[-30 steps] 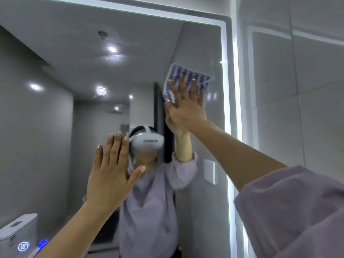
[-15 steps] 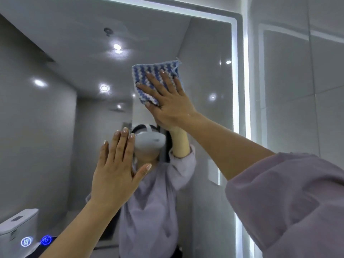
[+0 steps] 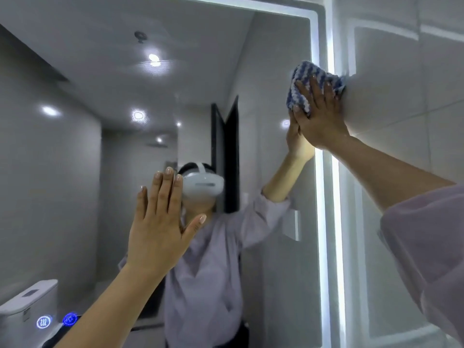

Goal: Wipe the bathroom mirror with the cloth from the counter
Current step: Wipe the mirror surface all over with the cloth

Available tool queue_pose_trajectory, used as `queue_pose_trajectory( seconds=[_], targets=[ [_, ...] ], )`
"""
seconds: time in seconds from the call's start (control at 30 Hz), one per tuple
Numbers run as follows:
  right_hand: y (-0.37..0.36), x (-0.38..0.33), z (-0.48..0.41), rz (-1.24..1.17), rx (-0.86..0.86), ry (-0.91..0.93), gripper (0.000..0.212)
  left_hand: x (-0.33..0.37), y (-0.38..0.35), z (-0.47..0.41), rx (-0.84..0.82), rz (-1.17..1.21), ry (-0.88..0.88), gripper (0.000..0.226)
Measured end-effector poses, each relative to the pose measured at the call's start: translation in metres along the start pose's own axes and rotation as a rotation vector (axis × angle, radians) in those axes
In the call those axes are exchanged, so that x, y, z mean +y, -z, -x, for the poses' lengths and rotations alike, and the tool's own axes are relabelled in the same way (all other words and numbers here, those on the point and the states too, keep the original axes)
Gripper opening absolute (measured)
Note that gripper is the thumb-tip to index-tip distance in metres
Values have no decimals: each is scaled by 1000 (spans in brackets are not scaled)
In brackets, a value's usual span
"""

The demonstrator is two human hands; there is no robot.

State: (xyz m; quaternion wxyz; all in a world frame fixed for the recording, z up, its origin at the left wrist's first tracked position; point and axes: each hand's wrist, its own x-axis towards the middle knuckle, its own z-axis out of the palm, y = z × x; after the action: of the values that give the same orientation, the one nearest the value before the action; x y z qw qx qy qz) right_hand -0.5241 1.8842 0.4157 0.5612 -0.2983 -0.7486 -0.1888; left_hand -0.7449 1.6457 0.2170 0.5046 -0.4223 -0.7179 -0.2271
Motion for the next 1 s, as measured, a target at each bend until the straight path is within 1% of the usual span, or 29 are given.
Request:
queue_pose_trajectory(
  seconds=[0.1, 0.2, 0.27, 0.33, 0.4, 0.53, 0.63, 0.77, 0.9, 1.0],
  targets=[
    [0, -6, 2, -40, 6, -22, 56, 0, 1, 0, -4, 16, 5, 89],
    [-8, -20, 10, -57, 28, -99, 57, 1, 1, 0, -13, 30, 19, 88],
    [-16, -33, 21, -82, 14, -144, 58, 3, 2, -1, -23, 37, 21, 88],
    [-23, -51, 35, -95, 5, -135, 59, 4, 3, -1, -33, 30, 23, 87],
    [-28, -72, 53, -86, -4, -55, 60, 4, 4, -1, -40, 21, 29, 87],
    [-36, -113, 95, -35, -4, 184, 62, 5, 5, -1, -67, 13, 38, 86],
    [-41, -139, 121, -3, -55, 310, 62, 5, 6, -3, -78, 4, 42, 85],
    [-42, -144, 136, -4, -106, 366, 60, 5, 7, -3, -81, 18, 43, 85],
    [-40, -126, 132, 61, -133, 419, 56, 5, 8, -2, -69, 39, 36, 87],
    [-41, -110, 133, 50, -138, 408, 55, 5, 7, -2, -62, 18, 36, 87]
  ],
)
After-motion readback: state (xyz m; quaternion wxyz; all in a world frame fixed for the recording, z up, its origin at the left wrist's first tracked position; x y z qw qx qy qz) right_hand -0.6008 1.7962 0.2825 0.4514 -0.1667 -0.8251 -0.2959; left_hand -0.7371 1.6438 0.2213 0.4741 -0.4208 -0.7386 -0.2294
